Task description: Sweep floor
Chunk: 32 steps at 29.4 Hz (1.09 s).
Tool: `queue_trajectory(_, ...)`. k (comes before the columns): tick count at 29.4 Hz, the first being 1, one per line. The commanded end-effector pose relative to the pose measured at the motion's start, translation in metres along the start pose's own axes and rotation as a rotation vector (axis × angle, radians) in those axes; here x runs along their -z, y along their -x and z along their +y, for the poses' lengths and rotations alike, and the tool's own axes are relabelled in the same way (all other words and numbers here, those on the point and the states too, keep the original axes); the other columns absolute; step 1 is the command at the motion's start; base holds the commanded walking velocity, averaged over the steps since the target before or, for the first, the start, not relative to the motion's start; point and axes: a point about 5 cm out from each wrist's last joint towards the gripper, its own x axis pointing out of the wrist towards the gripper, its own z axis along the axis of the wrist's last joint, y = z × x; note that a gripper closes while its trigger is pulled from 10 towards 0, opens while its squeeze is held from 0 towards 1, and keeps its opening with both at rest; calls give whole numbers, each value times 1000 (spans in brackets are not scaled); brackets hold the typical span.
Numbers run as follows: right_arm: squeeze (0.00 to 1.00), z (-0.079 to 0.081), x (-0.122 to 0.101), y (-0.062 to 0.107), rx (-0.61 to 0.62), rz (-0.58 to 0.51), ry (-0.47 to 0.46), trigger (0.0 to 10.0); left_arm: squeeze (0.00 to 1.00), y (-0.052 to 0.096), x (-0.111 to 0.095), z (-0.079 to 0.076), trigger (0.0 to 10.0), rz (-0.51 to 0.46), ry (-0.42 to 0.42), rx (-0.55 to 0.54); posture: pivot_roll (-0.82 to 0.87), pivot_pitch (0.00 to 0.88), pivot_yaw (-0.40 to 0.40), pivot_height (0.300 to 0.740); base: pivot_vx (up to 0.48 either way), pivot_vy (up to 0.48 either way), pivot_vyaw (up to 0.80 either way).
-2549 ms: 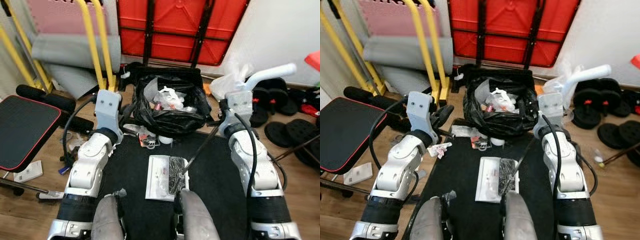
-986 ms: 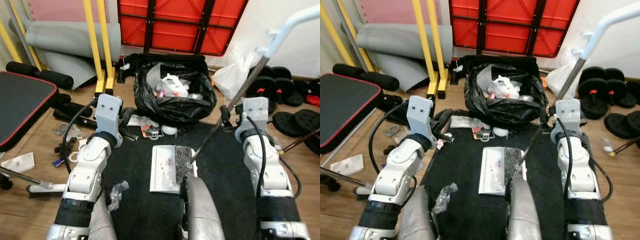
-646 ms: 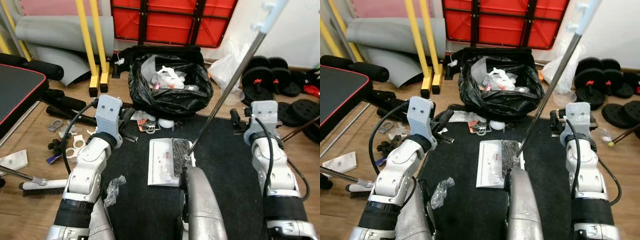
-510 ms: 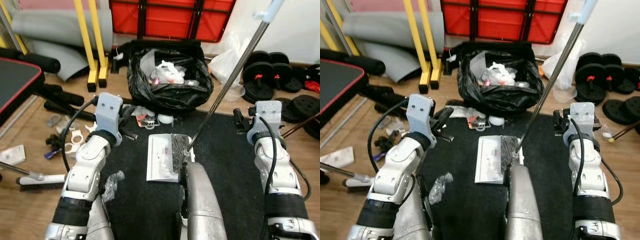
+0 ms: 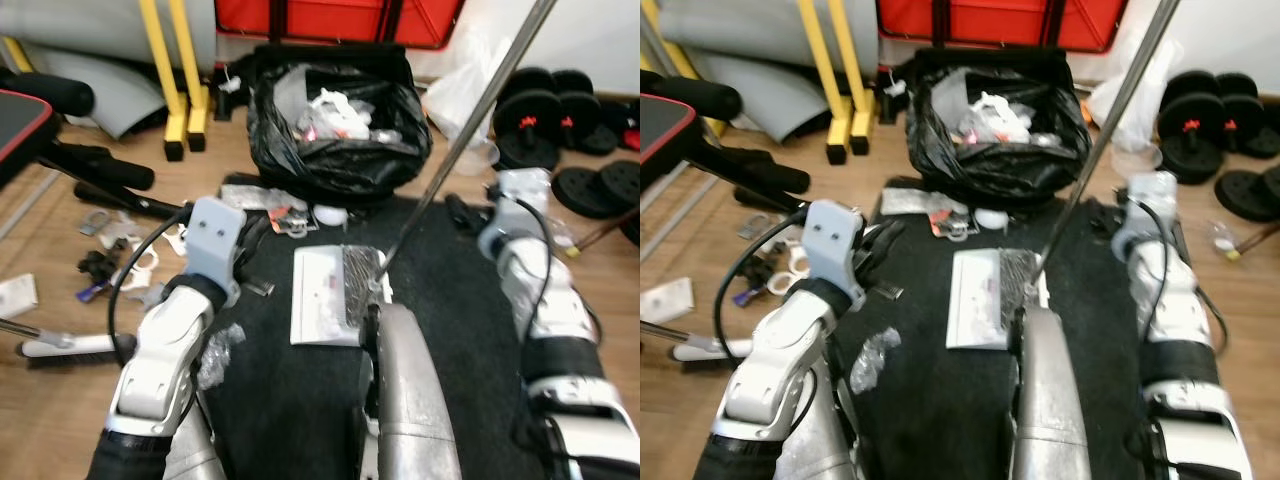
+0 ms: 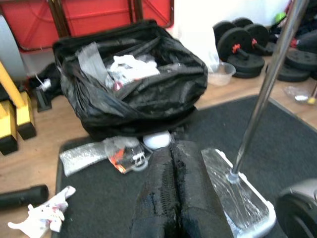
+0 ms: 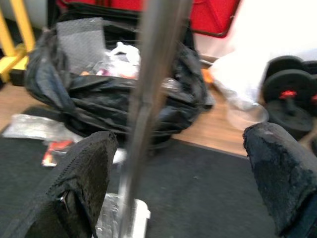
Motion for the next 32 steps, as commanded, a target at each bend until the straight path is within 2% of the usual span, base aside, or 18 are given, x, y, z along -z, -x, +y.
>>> queue_trajectory(1, 0, 6, 4, -2, -15, 10, -14, 10000, 0, 2, -6, -6, 0, -11, 12, 51, -109, 241, -102, 360, 0, 0, 0)
queue_trajectory(5, 0, 14, 1, -6, -32, -3, -14, 10000, 0, 3, -11, -11, 0, -16, 4, 78, -103, 256, -98, 350, 0, 0, 0)
queue_trajectory(6, 0, 17, 1, -6, -38, -10, -15, 10000, 0, 3, -13, -14, 10000, -16, -1, 92, -92, 263, -100, 345, 0, 0, 0)
queue_trajectory(19, 0, 29, -1, -9, -54, -31, -37, 10000, 0, 17, -17, -27, 10000, -9, -15, 136, -71, 286, -110, 310, 0, 0, 0)
queue_trajectory(21, 0, 26, -8, -16, -18, -41, -24, 10000, 0, 20, -17, -28, 10000, -2, -13, 139, -72, 298, -112, 300, 0, 0, 0)
queue_trajectory(32, 0, 16, -15, -21, 39, -59, -34, 10000, 0, 23, -19, -29, 10000, 8, -6, 138, -73, 316, -115, 300, 0, 0, 0)
